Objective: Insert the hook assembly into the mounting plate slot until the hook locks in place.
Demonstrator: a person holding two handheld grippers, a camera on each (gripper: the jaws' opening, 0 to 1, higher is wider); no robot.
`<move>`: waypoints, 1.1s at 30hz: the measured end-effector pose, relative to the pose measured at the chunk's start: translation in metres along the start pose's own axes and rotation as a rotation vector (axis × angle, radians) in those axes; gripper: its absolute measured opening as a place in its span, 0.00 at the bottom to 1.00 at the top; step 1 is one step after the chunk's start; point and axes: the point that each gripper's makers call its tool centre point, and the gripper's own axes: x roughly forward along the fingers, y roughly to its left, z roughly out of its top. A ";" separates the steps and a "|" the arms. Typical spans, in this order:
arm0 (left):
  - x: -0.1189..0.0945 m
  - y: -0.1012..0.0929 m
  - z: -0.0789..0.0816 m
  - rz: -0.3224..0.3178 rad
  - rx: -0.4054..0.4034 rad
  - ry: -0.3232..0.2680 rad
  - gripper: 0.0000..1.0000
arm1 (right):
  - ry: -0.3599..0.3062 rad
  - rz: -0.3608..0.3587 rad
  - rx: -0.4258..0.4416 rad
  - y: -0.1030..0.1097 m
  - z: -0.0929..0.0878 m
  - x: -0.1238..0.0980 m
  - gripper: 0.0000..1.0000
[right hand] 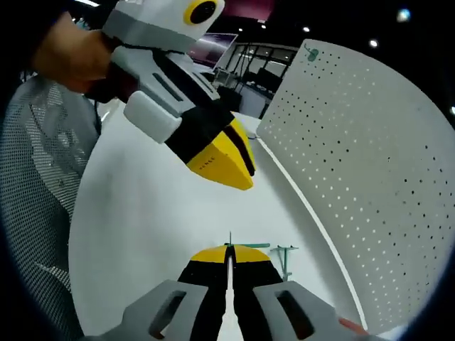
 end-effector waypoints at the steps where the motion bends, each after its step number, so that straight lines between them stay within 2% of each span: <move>1: 0.000 0.000 0.000 -0.001 0.000 0.001 0.10 | -0.002 -0.003 -0.011 0.000 0.002 0.000 0.00; 13: 0.013 -0.006 0.005 -0.038 -0.026 0.049 0.06 | -0.005 -0.041 -0.149 -0.003 0.020 -0.005 0.00; 18: 0.019 -0.011 -0.003 -0.056 -0.070 0.130 0.09 | -0.004 -0.047 -0.186 -0.002 0.024 -0.005 0.00; 21: 0.022 -0.012 -0.007 -0.049 -0.076 0.167 0.10 | 0.001 -0.049 -0.200 -0.002 0.025 -0.006 0.00; 33: 0.027 -0.006 -0.010 -0.024 -0.122 0.213 0.10 | 0.028 -0.063 -0.290 -0.001 0.026 -0.005 0.00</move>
